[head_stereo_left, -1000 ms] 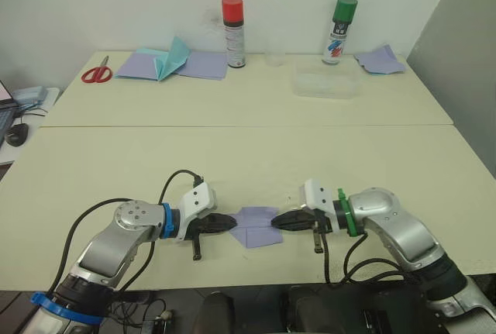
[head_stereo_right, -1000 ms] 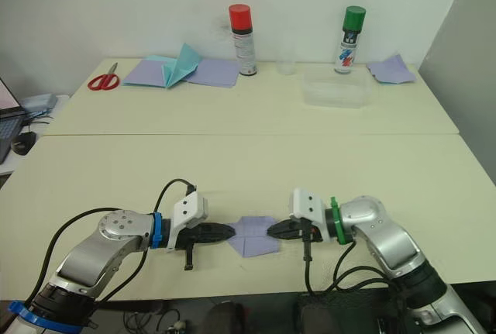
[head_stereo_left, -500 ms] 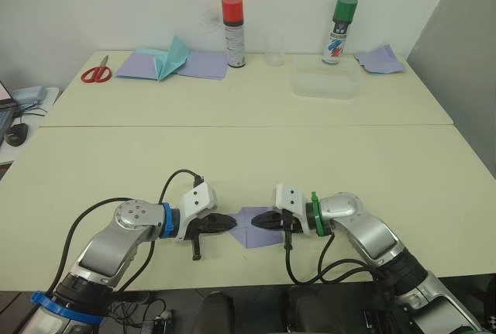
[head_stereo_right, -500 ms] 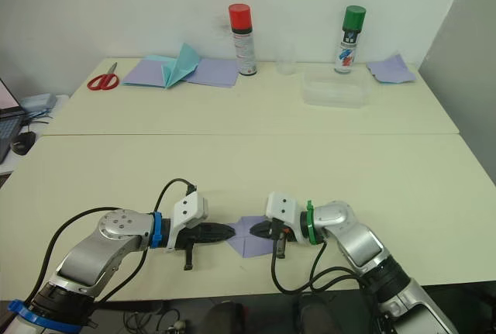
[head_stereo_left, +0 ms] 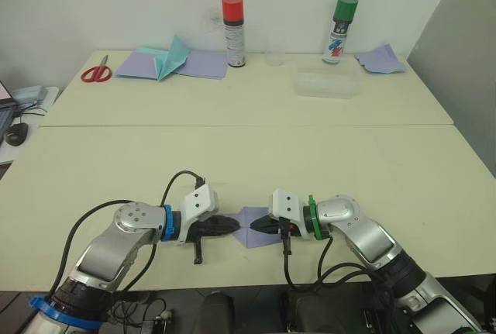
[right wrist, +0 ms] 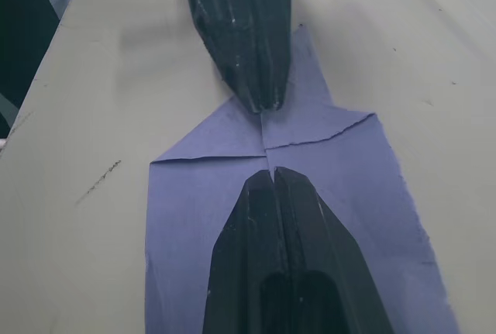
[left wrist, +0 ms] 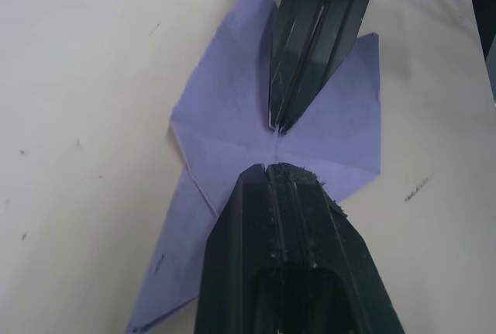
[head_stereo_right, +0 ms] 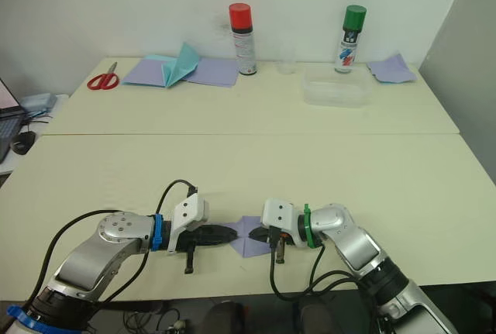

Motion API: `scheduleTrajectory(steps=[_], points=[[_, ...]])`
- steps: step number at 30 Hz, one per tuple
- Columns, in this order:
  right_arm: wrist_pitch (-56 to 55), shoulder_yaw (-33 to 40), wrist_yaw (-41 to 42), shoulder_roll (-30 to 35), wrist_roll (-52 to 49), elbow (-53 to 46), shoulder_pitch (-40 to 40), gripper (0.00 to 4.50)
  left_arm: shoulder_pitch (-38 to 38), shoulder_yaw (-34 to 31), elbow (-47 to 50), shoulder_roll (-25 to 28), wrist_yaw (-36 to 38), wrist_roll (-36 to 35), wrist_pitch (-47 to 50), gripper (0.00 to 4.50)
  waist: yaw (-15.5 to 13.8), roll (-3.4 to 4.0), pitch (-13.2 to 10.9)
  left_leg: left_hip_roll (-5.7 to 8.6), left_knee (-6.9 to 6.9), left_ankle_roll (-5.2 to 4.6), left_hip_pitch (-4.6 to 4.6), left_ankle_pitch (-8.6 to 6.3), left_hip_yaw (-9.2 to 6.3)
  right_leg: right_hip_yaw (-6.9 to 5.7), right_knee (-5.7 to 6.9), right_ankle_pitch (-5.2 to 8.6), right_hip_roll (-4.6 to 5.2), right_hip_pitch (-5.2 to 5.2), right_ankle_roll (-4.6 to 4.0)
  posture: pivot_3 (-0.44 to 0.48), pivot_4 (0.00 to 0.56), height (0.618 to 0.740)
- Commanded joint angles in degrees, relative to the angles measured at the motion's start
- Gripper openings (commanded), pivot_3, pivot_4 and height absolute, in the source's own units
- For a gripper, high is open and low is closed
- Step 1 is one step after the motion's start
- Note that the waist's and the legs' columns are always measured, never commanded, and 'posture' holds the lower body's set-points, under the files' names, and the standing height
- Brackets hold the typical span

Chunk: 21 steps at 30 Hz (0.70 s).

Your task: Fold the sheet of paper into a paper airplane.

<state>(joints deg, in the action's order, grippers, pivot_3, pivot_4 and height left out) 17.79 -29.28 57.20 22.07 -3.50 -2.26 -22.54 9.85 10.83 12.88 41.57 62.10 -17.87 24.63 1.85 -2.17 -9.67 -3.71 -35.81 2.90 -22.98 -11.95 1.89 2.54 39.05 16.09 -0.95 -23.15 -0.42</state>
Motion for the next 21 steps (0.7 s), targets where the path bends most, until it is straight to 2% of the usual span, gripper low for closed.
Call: scheduleTrajectory(steps=[1, 9, 21], points=[[-0.1, -0.5, 0.0, 0.5, 1.6, 2.0, -0.3, 0.01, 1.6, 1.9, -0.6, -2.4, -1.8, 1.9, -0.9, 0.00, 0.0, 0.00, 0.0, 0.00, -0.01, 0.00, 0.00, 0.00, 0.01, 0.01, 0.00, -0.01, 0.00, 0.00, 0.02, 0.000, 0.150, 0.740], [-0.7, -0.1, -0.4, 1.0, 1.9, 3.0, -0.5, 0.01, -0.3, 3.6, -2.6, -1.9, -0.9, 4.3, -2.8, 0.00, 0.0, 0.00, 0.0, 0.00, -0.01, 0.00, 0.01, 0.00, 0.00, 0.02, 0.00, -0.02, -0.02, 0.01, 0.03, 0.000, 0.150, 0.740], [-1.3, -0.2, -0.4, 1.3, 2.2, 3.2, -0.2, 0.01, -2.2, -1.2, -11.2, 2.5, -0.1, 4.2, -4.7, 0.00, 0.0, 0.01, 0.0, -0.02, -0.03, -0.01, 0.06, 0.01, -0.01, 0.00, 0.01, -0.03, 0.00, 0.03, 0.05, 0.000, 0.150, 0.740]])
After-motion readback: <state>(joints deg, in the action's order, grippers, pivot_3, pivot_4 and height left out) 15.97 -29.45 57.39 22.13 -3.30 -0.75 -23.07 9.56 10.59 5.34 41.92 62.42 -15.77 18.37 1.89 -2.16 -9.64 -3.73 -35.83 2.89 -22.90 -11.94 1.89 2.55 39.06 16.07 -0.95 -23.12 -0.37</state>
